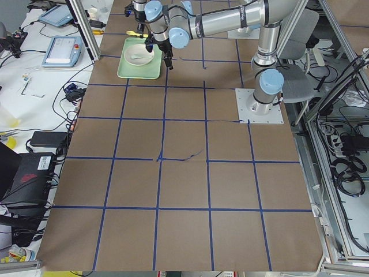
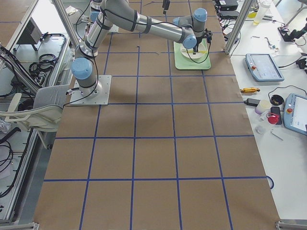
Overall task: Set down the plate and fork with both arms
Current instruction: 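Carry the yellow fork with the right gripper beside the plate on the tray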
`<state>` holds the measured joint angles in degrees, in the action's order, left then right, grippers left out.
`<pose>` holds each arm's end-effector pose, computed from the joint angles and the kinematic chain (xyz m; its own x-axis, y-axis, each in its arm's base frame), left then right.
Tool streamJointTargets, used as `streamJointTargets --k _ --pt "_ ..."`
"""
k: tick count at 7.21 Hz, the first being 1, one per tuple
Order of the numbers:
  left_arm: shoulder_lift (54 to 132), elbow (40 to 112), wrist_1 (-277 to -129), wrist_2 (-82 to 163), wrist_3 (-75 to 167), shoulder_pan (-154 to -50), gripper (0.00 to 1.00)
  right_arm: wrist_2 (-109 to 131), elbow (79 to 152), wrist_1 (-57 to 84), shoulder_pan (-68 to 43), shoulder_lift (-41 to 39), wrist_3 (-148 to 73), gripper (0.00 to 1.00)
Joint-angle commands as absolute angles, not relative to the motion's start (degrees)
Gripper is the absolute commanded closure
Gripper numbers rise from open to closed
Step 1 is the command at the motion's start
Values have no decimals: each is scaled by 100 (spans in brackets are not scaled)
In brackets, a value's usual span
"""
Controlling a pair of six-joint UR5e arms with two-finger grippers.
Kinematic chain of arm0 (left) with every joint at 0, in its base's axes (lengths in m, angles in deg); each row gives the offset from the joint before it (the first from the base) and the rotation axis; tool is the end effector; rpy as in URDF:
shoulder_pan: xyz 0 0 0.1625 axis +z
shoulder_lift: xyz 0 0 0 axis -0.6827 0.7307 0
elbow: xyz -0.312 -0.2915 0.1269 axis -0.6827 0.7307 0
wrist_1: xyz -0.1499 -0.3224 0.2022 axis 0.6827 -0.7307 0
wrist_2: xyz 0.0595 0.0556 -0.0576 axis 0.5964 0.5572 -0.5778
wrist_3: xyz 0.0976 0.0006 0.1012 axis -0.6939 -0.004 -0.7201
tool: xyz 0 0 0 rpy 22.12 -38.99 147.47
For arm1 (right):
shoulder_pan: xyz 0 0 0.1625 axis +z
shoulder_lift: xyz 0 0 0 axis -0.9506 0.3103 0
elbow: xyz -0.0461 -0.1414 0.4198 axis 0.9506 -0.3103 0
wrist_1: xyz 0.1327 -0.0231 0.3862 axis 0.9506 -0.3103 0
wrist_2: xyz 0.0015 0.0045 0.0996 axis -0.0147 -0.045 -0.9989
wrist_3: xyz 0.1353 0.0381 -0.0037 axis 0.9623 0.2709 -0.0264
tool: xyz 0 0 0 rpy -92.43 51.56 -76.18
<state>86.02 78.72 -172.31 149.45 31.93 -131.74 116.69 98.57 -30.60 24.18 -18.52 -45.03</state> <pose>-0.1269 -0.5387 0.3304 -0.9984 -0.0406 0.0401 -0.0311 0.9763 0.2141 0.2288 -0.7210 0.2267 -0.9897 0.0339 -0.1387 0.0464 0.9950 -0.0882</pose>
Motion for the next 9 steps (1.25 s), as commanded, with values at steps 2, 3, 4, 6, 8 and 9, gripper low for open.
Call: streamJointTargets --k 2,3,4,6,8,9 --pt "8611 7880 -17236 14946 3222 -13182 0 11223 10181 -3238 2124 -1969 -5007 100" --pt "8619 7880 -17236 14937 3222 -13182 0 11057 10180 -3413 2124 -2065 -5006 97" --pt "8611 7898 -17236 14945 3231 -13182 0 11012 10180 -3589 2124 -2171 -5032 82" --pt "8602 7986 -17219 14946 3240 -13182 0 11081 10215 -3670 2124 -2233 -5068 43" --pt "8611 7995 -17210 14946 3274 -13217 0 11406 10294 -3591 2124 -2050 -5296 0" --pt "8628 7995 -17201 14937 3292 -13226 0 11581 10355 -3460 2124 -1796 -5288 0"
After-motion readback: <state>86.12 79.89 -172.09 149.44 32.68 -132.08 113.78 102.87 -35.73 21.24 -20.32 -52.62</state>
